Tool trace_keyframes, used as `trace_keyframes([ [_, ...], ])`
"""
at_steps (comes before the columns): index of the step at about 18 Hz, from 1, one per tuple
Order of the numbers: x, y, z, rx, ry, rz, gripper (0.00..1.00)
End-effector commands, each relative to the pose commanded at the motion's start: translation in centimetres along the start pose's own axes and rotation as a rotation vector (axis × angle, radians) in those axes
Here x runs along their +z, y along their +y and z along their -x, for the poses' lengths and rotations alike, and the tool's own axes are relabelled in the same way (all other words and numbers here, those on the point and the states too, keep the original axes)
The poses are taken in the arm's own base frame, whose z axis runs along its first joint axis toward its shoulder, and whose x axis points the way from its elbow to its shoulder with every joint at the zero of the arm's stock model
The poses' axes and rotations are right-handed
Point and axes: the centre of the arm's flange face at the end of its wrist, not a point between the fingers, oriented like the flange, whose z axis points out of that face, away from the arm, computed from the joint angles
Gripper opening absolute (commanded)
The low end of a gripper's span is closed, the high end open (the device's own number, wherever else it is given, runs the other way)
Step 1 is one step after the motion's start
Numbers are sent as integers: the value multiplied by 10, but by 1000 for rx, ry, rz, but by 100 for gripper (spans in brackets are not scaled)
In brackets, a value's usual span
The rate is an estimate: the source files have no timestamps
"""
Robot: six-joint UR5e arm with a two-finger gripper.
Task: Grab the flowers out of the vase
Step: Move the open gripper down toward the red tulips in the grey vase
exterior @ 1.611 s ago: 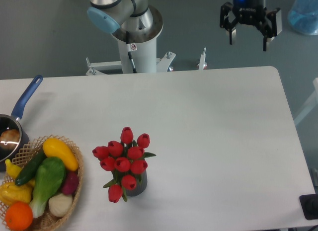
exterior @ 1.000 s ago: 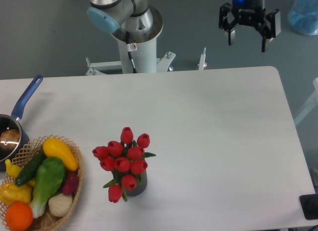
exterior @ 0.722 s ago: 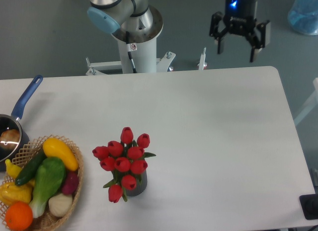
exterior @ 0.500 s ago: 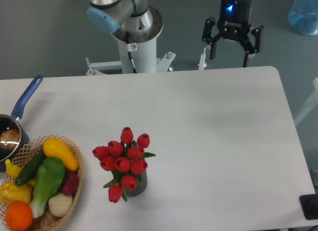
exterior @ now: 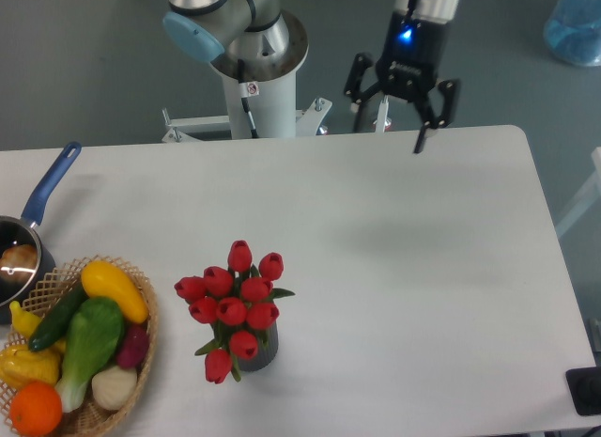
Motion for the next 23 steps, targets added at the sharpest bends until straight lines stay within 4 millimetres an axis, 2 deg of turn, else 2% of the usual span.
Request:
trace_keyframes([
  [4,11,-8,-2,16,24,-21,100],
  [6,30,-21,-8,34,71,-47,100],
  [9,45,-22,-7,11,87,-49,100],
  [16,108,-50,-10,4,125,-105,100],
  [23,118,-54,-3,-56,148,-171,100],
])
